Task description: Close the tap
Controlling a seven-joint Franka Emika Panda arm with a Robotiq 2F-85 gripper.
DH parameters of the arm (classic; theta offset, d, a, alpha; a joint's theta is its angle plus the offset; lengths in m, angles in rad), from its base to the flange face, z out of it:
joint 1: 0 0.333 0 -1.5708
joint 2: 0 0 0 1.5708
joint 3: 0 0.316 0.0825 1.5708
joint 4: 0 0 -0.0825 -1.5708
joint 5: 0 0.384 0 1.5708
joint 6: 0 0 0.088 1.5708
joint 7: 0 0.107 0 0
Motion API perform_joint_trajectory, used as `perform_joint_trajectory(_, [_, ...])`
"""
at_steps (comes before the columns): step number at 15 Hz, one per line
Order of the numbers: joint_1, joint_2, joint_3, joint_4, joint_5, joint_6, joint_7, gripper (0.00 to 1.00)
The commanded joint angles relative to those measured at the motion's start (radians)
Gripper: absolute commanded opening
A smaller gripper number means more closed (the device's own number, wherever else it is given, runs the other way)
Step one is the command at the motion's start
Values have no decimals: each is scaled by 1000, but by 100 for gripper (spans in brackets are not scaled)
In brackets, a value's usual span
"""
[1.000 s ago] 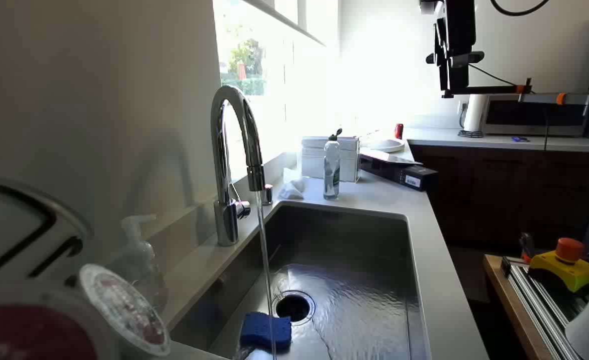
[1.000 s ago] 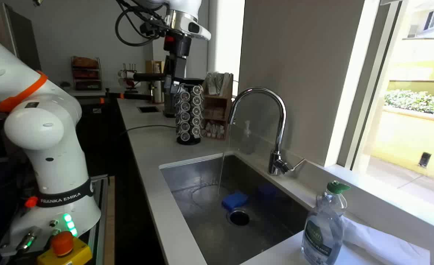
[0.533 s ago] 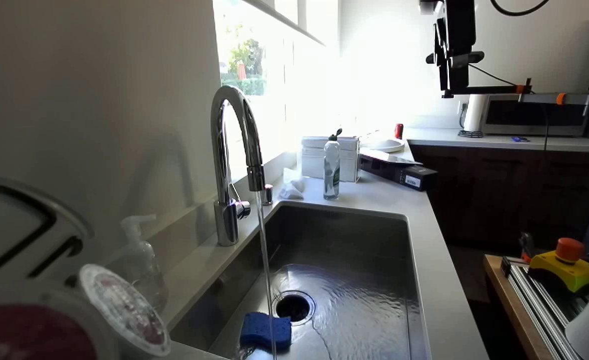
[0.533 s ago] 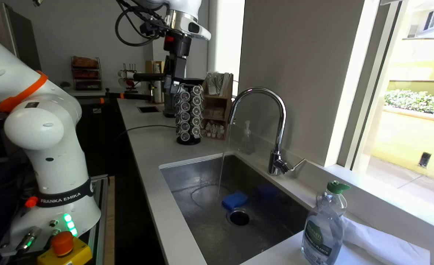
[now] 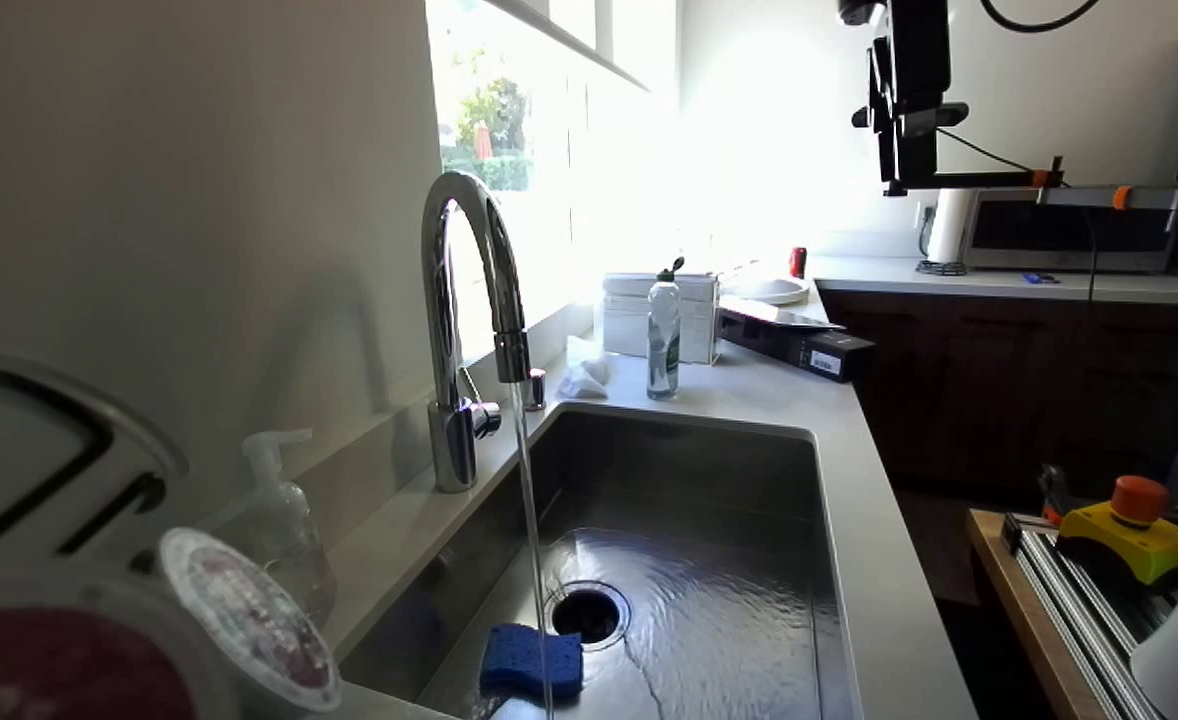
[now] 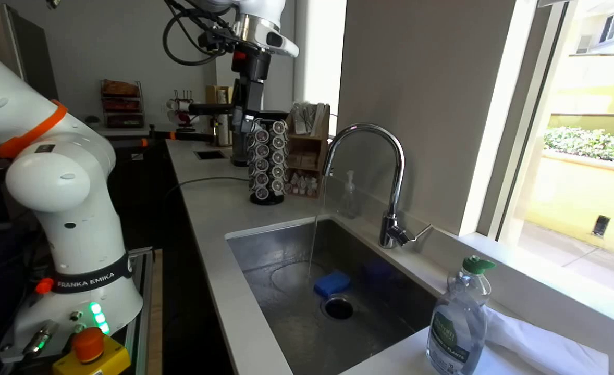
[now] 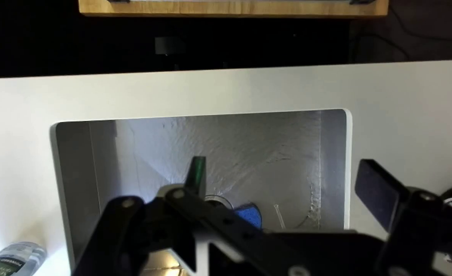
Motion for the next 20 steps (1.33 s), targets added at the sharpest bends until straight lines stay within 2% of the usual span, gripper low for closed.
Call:
perform_joint_trajectory(1, [-64, 94, -26, 19, -26, 68, 92, 100])
perform_joint_trajectory(4, [-124, 202, -76, 61, -29, 126, 149, 100])
perform_joint_trajectory(5, [-130, 254, -98, 85, -19, 160, 131, 100])
perform_joint_trajectory(9, [-134, 402, -134, 133, -7, 452, 85, 100])
perform_joint_trajectory(12, [-116, 492, -130, 174, 54, 597, 87, 100])
perform_joint_trajectory(13, [-131, 429, -130, 130, 18, 555, 91, 100])
perform_joint_trajectory(15, [-128, 459, -128, 142, 19, 567, 91, 100])
perform_joint_trajectory(20, [-130, 444, -130, 142, 19, 566, 91, 100])
